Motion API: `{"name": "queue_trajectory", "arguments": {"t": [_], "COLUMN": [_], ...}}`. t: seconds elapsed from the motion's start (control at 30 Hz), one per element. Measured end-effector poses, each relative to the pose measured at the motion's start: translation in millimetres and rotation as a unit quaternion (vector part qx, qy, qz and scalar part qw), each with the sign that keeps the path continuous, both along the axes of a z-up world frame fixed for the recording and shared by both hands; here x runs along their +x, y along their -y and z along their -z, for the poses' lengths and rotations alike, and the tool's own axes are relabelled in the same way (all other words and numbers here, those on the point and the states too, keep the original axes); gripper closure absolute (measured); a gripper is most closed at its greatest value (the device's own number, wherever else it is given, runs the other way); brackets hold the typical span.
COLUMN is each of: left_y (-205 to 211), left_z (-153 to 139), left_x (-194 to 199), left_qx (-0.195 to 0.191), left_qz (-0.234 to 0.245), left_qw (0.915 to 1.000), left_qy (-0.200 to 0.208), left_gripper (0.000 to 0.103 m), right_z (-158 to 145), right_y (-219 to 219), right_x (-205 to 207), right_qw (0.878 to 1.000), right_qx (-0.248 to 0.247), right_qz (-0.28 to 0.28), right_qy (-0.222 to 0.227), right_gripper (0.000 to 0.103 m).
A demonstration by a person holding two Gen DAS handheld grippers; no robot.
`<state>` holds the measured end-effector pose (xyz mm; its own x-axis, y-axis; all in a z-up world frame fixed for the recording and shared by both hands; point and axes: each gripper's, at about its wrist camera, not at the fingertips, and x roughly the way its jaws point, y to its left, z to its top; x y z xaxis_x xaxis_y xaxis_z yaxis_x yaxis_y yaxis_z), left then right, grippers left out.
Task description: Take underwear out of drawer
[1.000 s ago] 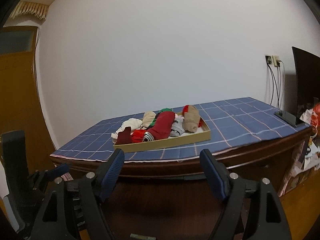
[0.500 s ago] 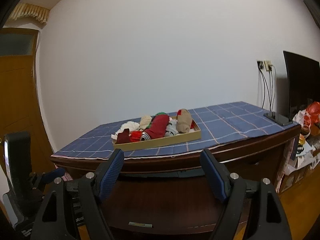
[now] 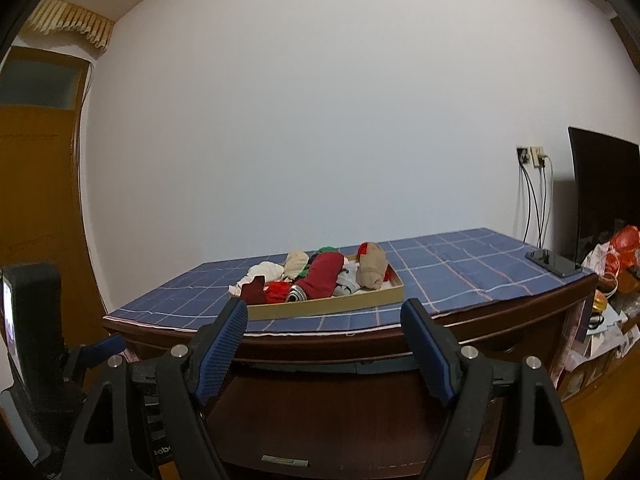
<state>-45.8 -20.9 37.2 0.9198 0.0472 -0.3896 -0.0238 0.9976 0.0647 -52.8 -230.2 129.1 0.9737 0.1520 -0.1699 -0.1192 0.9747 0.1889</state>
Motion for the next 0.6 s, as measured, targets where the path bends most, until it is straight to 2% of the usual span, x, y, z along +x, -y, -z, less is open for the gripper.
{"name": "queue_trajectory", "arguments": {"t": [0.6], "left_y": [0.6], "left_z": [1.2], "left_x": [1.5], "left_qx": [-0.001], "left_qz": [-0.004], "left_qw": [1.0000], "left_qy": [0.000], "left_gripper": [0.000], "right_z": [3.9], "right_y": [2.7], "right_x": [2.9], "right_qw": [1.000], "right_qx": [0.008], "right_qz": [-0.001], "right_qy": [-0.011], "right_gripper": [0.022]}}
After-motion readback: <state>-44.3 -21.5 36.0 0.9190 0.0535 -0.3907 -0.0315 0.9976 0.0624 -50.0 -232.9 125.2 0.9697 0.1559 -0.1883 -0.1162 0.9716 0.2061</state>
